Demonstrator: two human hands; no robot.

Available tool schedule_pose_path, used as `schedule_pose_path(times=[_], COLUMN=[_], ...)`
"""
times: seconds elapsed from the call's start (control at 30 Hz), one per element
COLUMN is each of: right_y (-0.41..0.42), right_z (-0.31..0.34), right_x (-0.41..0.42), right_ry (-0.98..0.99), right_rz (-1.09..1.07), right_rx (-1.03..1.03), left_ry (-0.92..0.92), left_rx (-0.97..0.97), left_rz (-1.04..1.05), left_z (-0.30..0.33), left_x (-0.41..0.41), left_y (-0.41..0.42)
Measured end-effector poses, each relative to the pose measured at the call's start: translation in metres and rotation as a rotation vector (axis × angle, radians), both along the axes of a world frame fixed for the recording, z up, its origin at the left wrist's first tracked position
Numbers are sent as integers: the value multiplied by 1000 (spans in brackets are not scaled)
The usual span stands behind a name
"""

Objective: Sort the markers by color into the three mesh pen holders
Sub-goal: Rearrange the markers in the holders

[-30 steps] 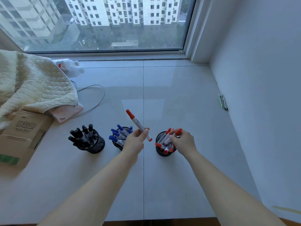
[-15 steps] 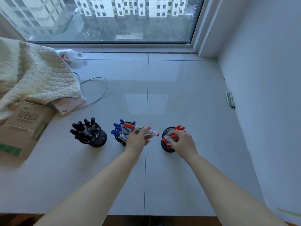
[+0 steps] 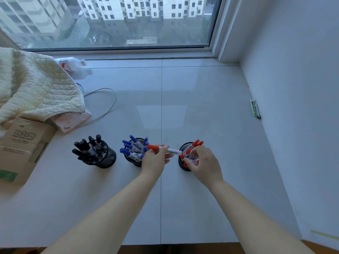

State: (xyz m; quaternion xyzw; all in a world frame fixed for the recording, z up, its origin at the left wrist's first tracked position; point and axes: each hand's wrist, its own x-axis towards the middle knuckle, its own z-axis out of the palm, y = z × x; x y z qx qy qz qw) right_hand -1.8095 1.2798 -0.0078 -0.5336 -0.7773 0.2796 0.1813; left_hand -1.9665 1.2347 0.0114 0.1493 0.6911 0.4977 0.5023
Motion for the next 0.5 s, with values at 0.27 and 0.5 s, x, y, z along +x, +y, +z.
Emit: schedule_pose_path(times=[0.27,0.5], right_y=[-8,0], right_z=[-8,-6], right_x=[-1,20], right_ry=[-298,-66], right_rz=[181,-22], right_rx=[253,98], left_ry=[327,480], left_rx=[-25,-122], left_rz=[-176,-250], left_z=[-11,-12], left_x=[10,18], left_y=[-4,-1])
